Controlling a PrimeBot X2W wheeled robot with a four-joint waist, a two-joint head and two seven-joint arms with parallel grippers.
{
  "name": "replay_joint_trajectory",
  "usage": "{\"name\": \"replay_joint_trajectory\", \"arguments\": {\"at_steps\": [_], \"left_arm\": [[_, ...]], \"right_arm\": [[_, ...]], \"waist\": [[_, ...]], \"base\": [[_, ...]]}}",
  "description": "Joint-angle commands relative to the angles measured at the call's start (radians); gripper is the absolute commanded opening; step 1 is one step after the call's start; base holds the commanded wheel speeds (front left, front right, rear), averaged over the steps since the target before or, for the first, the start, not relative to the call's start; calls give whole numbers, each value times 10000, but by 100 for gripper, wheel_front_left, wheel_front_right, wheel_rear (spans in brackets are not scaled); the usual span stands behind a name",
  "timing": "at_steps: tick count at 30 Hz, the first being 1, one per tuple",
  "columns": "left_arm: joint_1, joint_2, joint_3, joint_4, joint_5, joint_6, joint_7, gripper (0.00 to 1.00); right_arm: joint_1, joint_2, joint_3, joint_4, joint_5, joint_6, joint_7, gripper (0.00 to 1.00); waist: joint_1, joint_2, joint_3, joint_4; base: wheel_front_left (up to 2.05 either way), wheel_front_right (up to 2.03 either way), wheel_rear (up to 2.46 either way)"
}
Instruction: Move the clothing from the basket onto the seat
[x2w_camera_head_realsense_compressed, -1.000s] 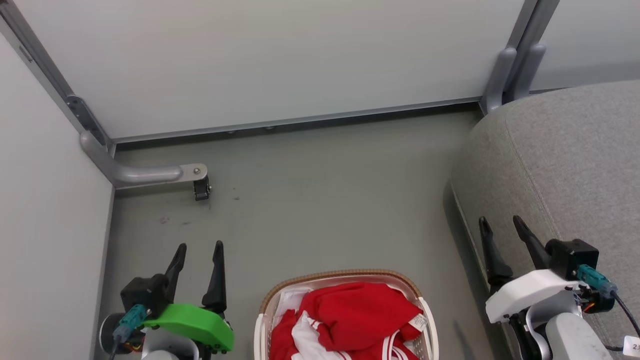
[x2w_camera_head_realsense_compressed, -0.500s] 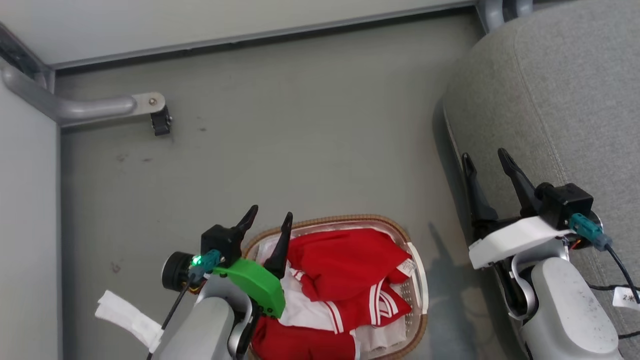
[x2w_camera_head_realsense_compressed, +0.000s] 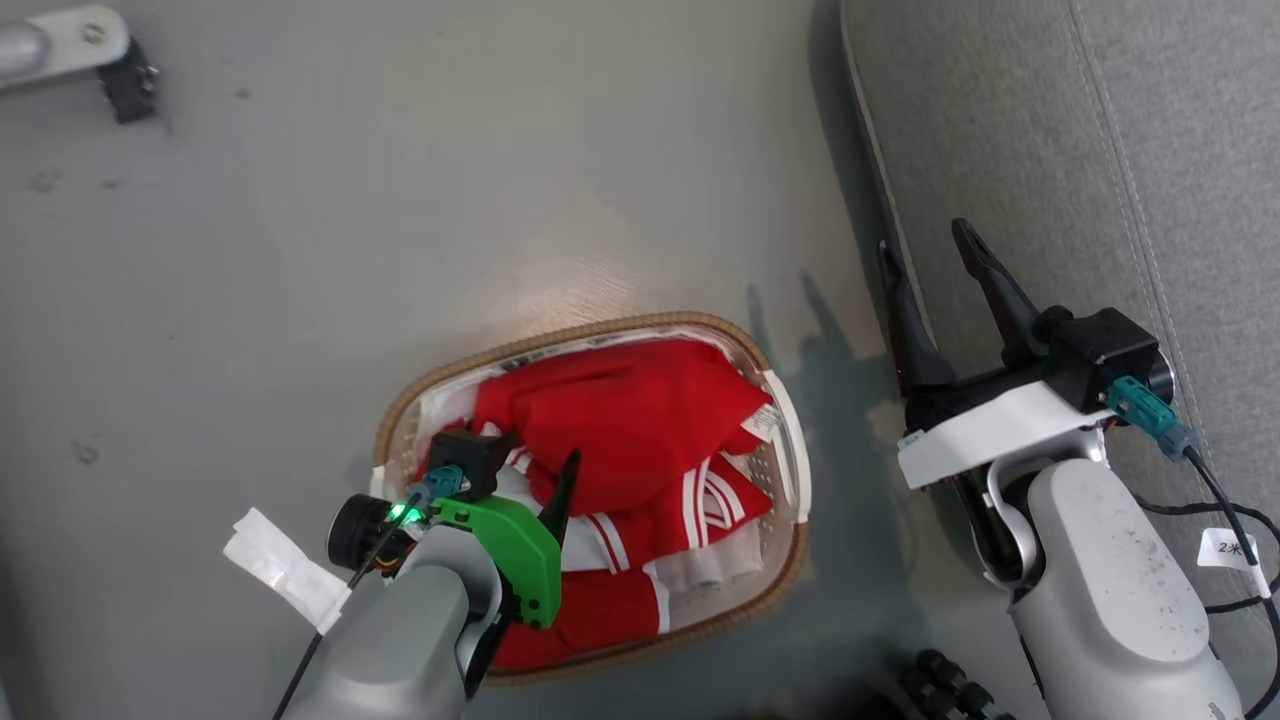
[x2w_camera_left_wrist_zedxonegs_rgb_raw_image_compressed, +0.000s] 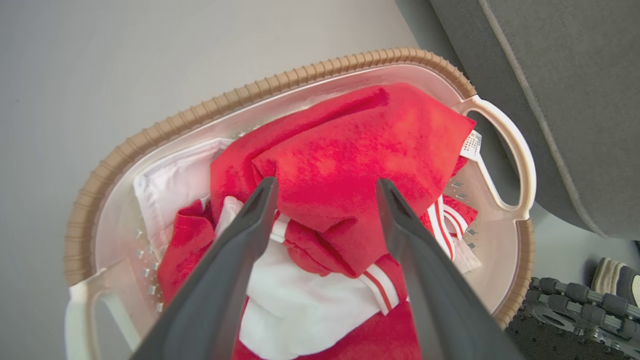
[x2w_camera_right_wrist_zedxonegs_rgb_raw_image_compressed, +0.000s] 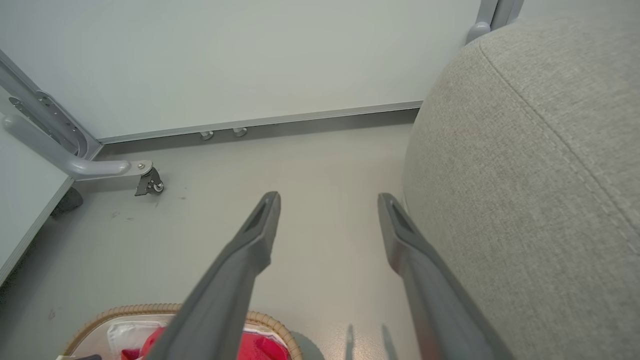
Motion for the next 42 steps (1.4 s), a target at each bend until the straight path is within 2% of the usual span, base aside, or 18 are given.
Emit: {"name": "replay_joint_trajectory", "arguments": {"at_steps": [1, 11, 18, 19, 20, 21, 30, 42], "left_arm": [[-341, 94, -202, 223, -242, -27, 74, 100], [-930, 167, -876, 1496, -1488, -28, 413, 100], [-1197, 194, -1392, 471, -2181, -28, -43, 100], [-1210, 237, -1457, 375, -2270, -28, -62, 78], [-1237, 299, -1582, 271, -2243, -28, -100, 9], [-1275, 346, -1629, 227, -2203, -28, -101, 0], [-334, 743, -1067, -820, -1631, -29, -110, 0], [1950, 423, 657, -2233, -439, -29, -111, 0]], "right_arm": [[-164, 15, 30, -74, 76, -3, -50, 100], [-346, 50, 240, -291, 205, -3, -50, 100], [-463, 41, 300, -297, 254, -3, -50, 100], [-461, 40, 296, -262, 248, -3, -50, 100], [-454, 38, 290, -201, 245, -3, -51, 100], [-451, 40, 299, -169, 272, -3, -51, 100], [-195, 37, 131, 113, 355, -3, -51, 100], [887, 26, -480, 646, 251, -5, -49, 100]], "waist": [[-1, -1, 1220, -947], [-1, -1, 1954, -1080], [-1, -1, 2072, -942], [-1, -1, 2040, -916], [-1, -1, 1964, -882], [-1, -1, 1901, -862], [-1, -1, 335, -719], [-1, -1, -2785, 61]], "base": [[0, 0, 0], [0, 0, 0], [0, 0, 0], [0, 0, 0], [0, 0, 0], [0, 0, 0], [0, 0, 0], [0, 0, 0]]}}
